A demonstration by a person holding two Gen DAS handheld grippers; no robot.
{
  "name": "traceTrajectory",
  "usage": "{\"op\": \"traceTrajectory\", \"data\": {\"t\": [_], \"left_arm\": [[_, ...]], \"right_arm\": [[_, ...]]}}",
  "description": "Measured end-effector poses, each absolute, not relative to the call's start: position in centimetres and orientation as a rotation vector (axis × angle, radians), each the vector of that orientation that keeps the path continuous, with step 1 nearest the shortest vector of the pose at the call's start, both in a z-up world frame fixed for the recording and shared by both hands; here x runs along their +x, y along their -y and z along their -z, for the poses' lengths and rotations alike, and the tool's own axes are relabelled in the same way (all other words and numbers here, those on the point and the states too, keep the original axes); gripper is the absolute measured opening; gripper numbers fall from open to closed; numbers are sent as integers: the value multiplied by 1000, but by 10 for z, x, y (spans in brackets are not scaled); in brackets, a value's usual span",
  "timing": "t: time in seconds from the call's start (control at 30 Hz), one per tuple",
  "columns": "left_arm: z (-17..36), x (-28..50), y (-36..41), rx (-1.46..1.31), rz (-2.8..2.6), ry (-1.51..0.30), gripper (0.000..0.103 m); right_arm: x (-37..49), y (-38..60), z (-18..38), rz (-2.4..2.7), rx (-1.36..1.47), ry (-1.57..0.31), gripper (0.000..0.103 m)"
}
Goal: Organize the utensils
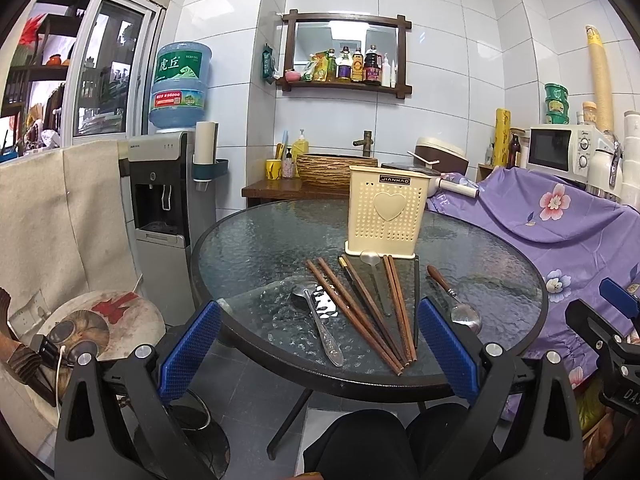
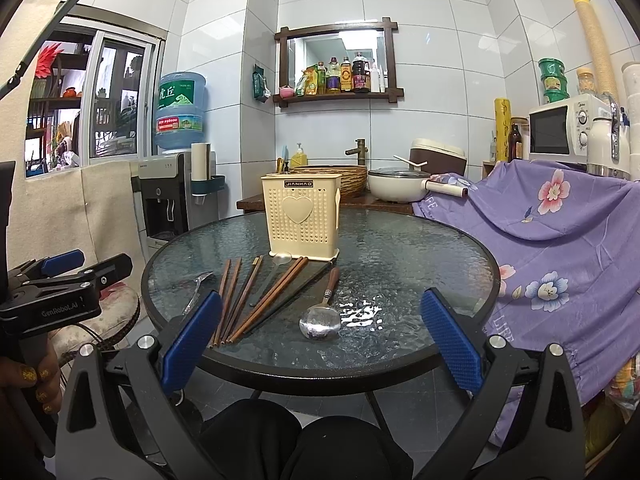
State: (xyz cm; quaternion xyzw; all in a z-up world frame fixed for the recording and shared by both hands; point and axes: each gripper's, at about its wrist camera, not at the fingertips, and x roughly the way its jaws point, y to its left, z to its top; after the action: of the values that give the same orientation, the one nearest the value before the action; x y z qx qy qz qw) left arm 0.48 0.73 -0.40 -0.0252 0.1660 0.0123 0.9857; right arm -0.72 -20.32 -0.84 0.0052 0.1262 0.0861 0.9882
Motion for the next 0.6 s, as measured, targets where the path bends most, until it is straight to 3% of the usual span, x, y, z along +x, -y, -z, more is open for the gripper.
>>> {"op": "traceTrajectory", "data": {"t": [0.43, 0.6], "left_arm": [[10, 15, -9, -36, -25, -353, 97], [19, 43, -17, -50, -18, -448, 97]], "right_arm": [[2, 206, 13, -150, -2, -273, 98], [30, 214, 24, -133, 7, -359, 98]]}}
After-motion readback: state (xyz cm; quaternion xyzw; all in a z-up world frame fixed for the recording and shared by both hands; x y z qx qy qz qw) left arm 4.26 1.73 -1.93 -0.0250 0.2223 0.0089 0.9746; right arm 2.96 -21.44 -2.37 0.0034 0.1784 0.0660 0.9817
